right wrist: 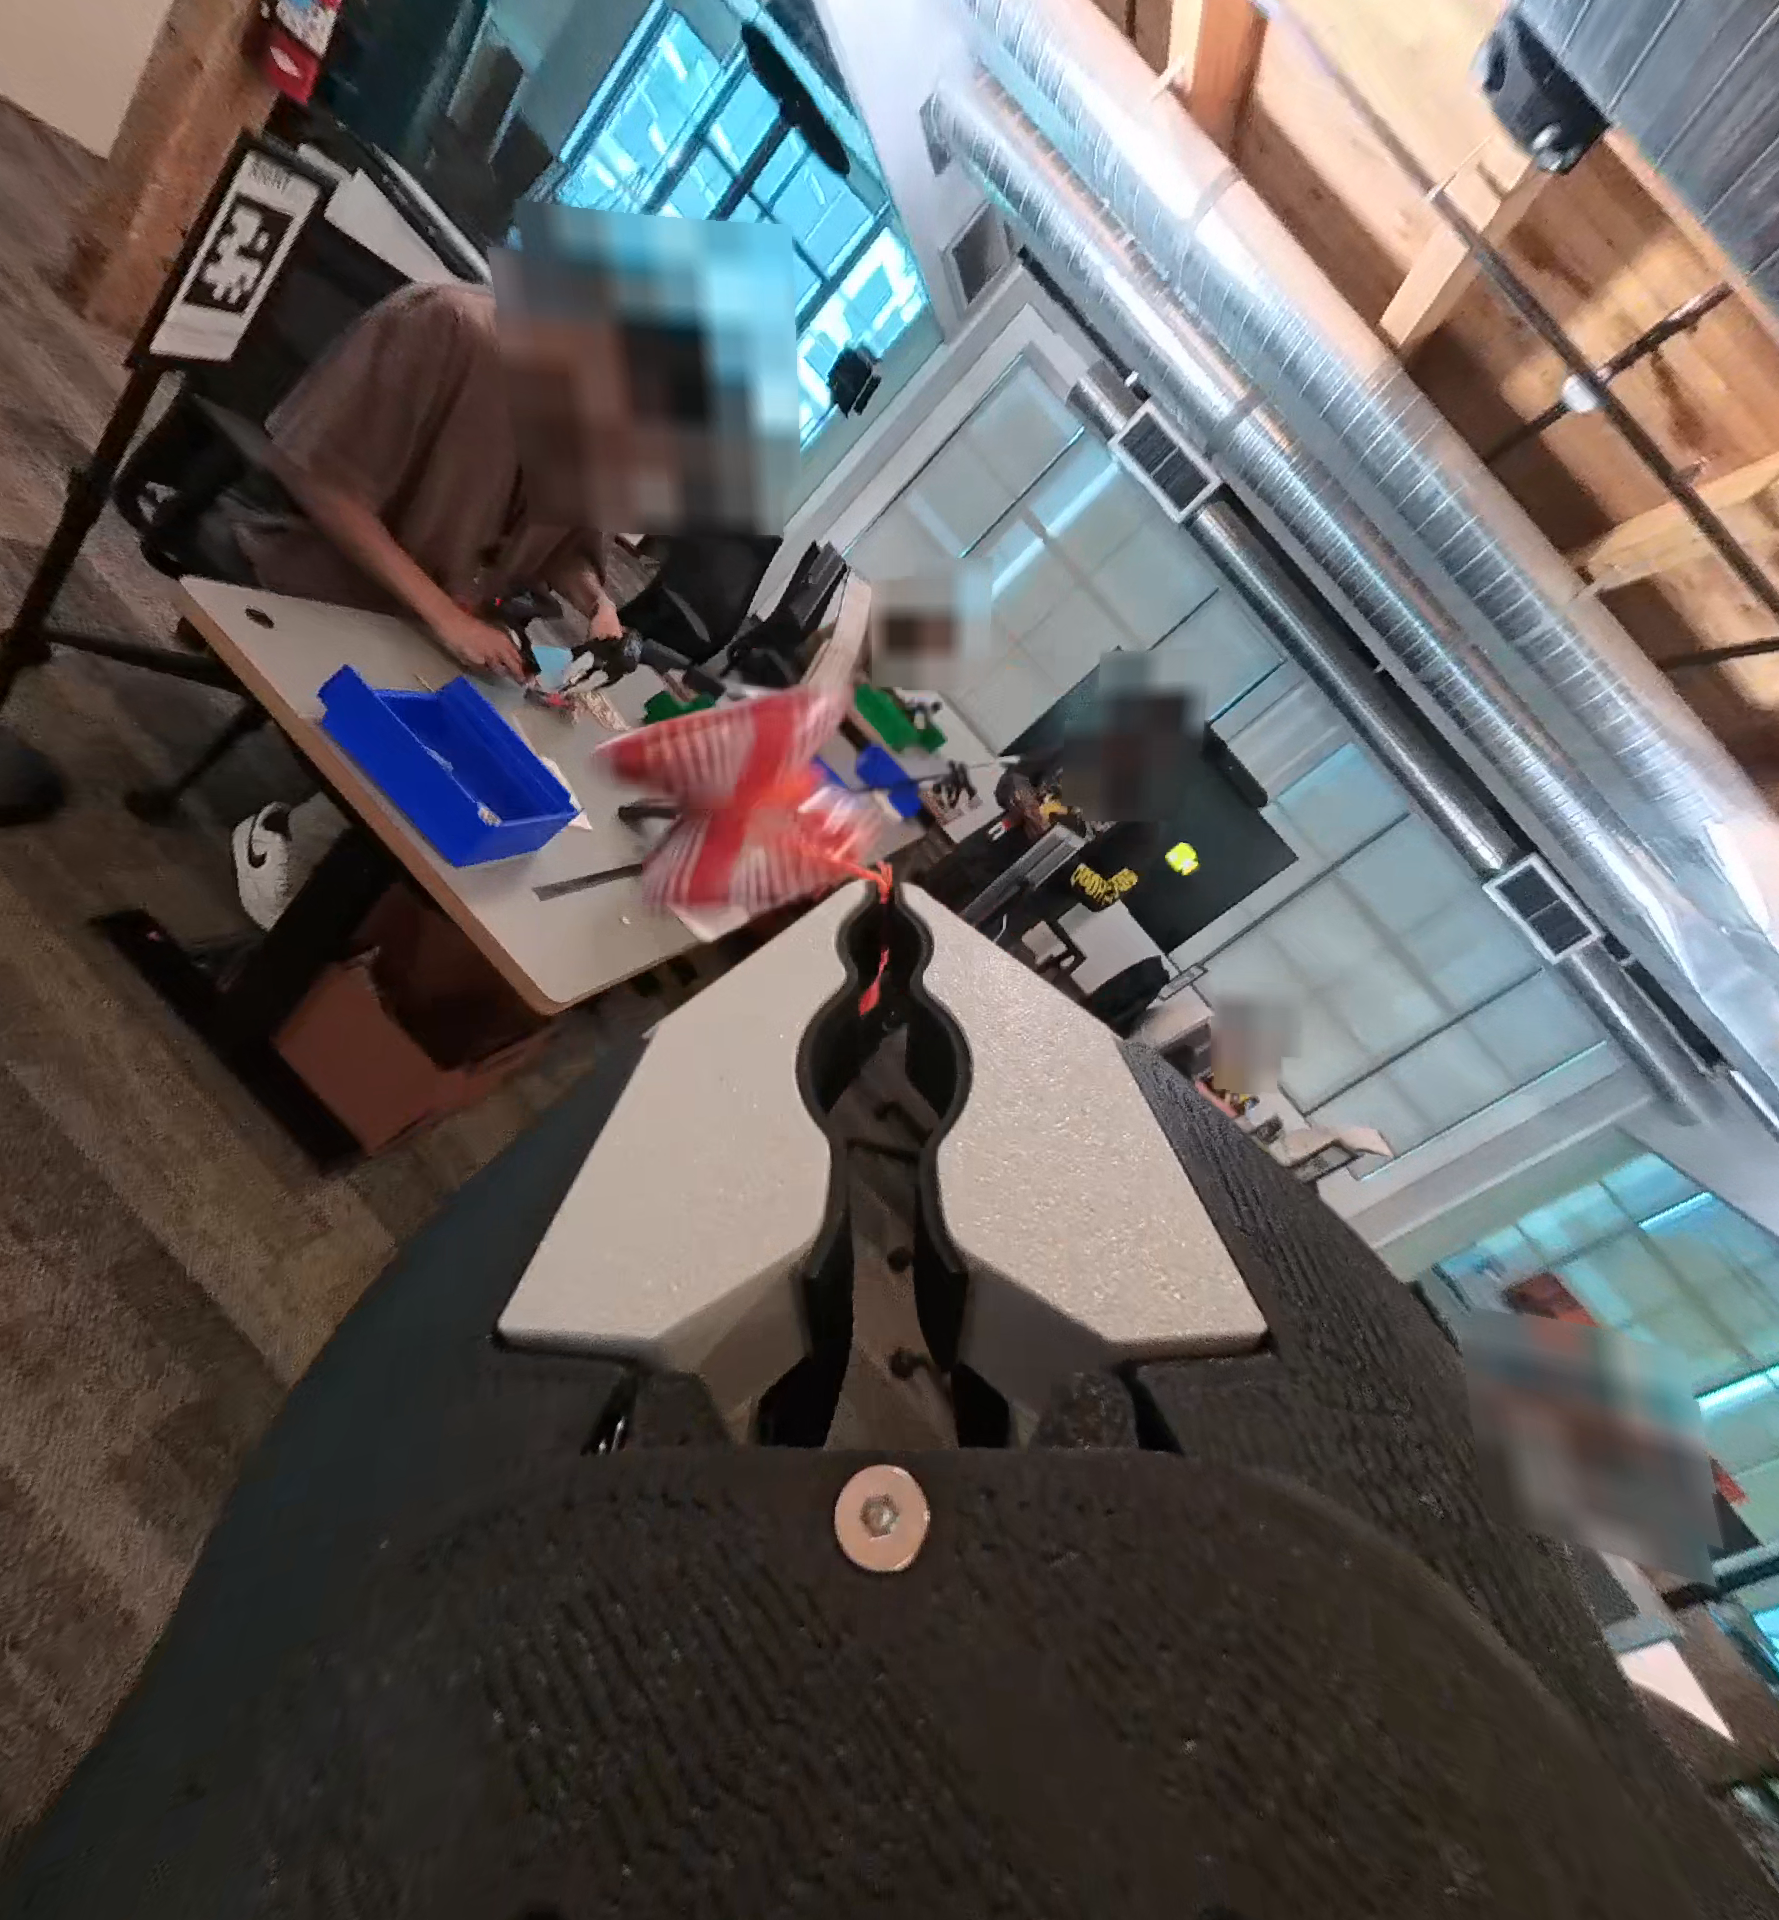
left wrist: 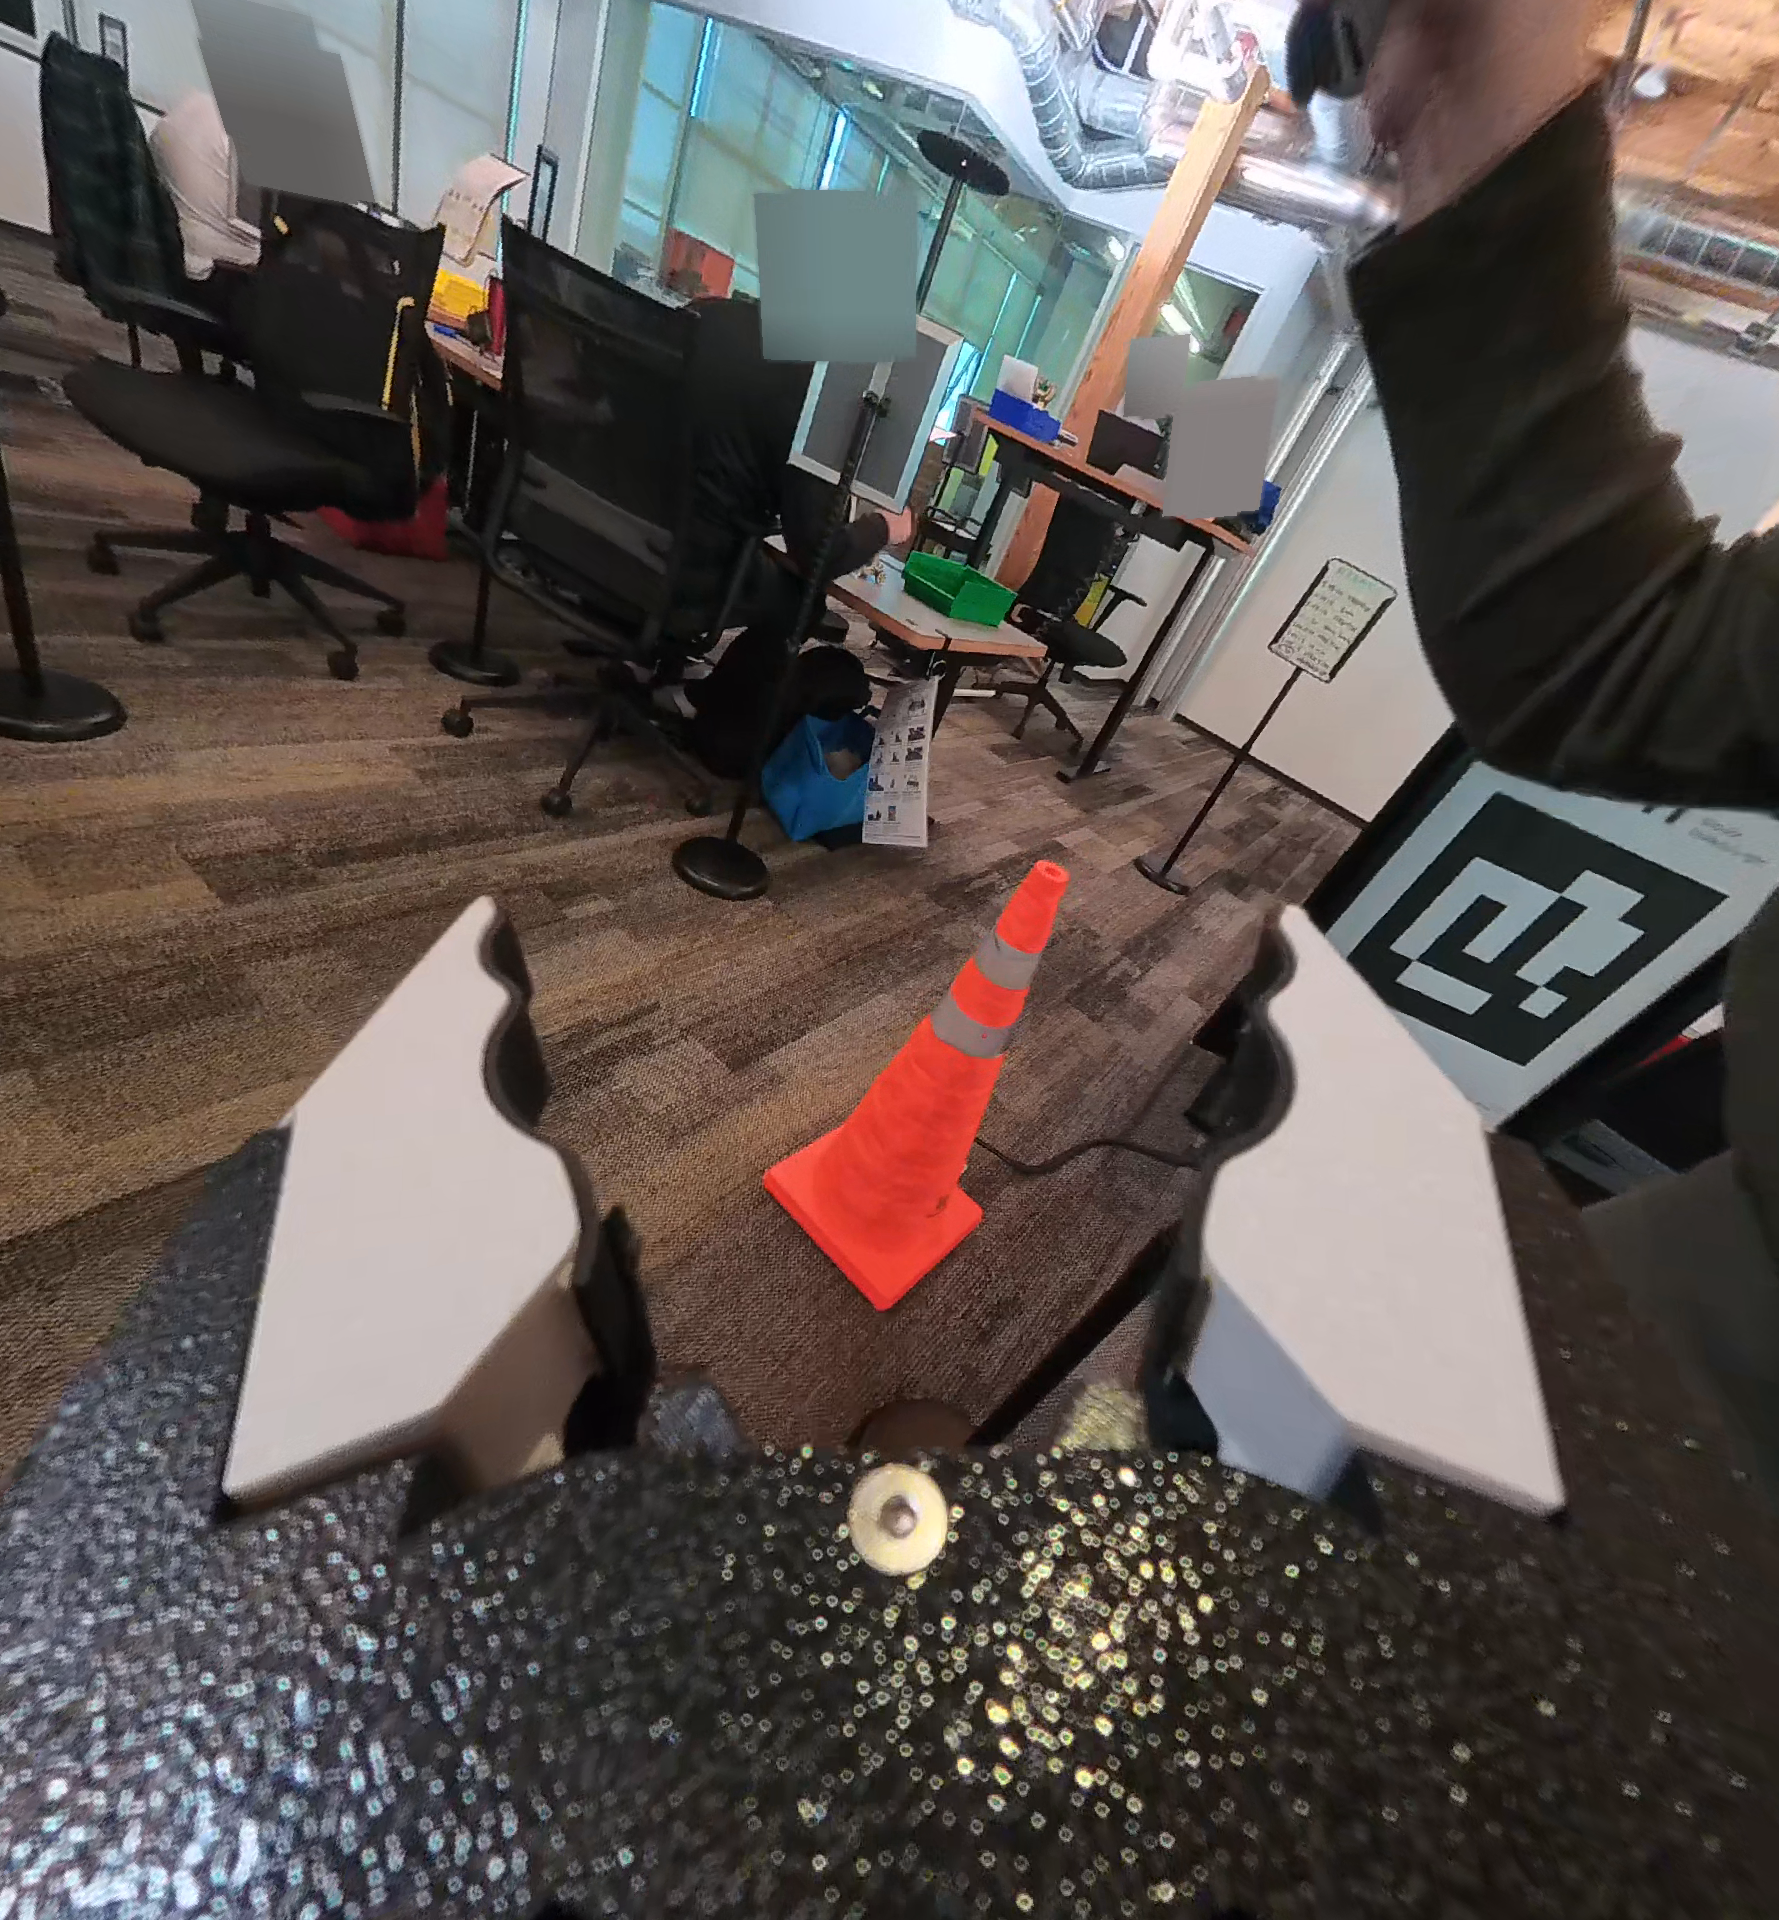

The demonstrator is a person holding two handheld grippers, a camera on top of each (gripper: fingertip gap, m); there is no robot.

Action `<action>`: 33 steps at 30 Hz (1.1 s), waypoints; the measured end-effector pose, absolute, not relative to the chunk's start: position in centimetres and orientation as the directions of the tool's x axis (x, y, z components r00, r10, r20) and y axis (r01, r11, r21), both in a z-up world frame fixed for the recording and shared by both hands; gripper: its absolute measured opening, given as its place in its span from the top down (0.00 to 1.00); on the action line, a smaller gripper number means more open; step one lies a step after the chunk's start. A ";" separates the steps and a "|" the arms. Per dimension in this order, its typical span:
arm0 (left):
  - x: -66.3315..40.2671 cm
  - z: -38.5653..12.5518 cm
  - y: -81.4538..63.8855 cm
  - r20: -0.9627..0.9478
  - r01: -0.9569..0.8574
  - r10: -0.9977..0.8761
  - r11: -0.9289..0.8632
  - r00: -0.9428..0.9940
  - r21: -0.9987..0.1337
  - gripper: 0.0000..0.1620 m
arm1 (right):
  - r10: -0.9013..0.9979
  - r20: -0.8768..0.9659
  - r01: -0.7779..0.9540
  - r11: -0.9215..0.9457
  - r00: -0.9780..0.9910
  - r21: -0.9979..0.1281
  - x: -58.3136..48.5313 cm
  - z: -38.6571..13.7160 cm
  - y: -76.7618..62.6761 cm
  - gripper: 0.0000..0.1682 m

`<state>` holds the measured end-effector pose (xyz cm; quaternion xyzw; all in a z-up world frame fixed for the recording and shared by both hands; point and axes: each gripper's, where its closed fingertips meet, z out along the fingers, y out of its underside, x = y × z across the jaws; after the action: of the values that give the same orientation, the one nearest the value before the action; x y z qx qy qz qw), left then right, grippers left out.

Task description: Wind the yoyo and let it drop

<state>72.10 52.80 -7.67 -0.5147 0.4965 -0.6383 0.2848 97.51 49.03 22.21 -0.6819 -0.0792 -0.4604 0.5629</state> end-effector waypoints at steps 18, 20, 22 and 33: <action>70.7 -13.1 48.9 0.550 -0.298 -0.795 -0.477 -0.255 -0.827 0.18 | -0.097 0.339 0.186 -0.679 0.936 -0.710 93.7 -18.1 48.3 1.00; 70.1 -13.7 48.8 0.565 -0.308 -0.791 -0.490 -0.236 -0.815 0.17 | -0.072 0.429 0.275 -0.671 0.900 -0.689 94.2 -16.9 49.9 1.00; 69.5 -14.0 48.6 0.570 -0.312 -0.792 -0.497 -0.218 -0.810 0.17 | -0.151 0.557 0.391 -0.566 0.817 -0.726 96.0 -8.4 51.9 1.00; 68.2 -13.3 47.2 0.555 -0.289 -0.808 -0.493 -0.197 -0.820 0.18 | -0.222 0.505 0.480 -0.159 0.834 -0.863 95.9 20.7 55.3 1.00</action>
<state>68.17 47.20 -13.33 -0.5986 0.4581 -0.6233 0.2082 95.92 55.29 20.75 -0.7103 -0.0906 -0.2735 0.6422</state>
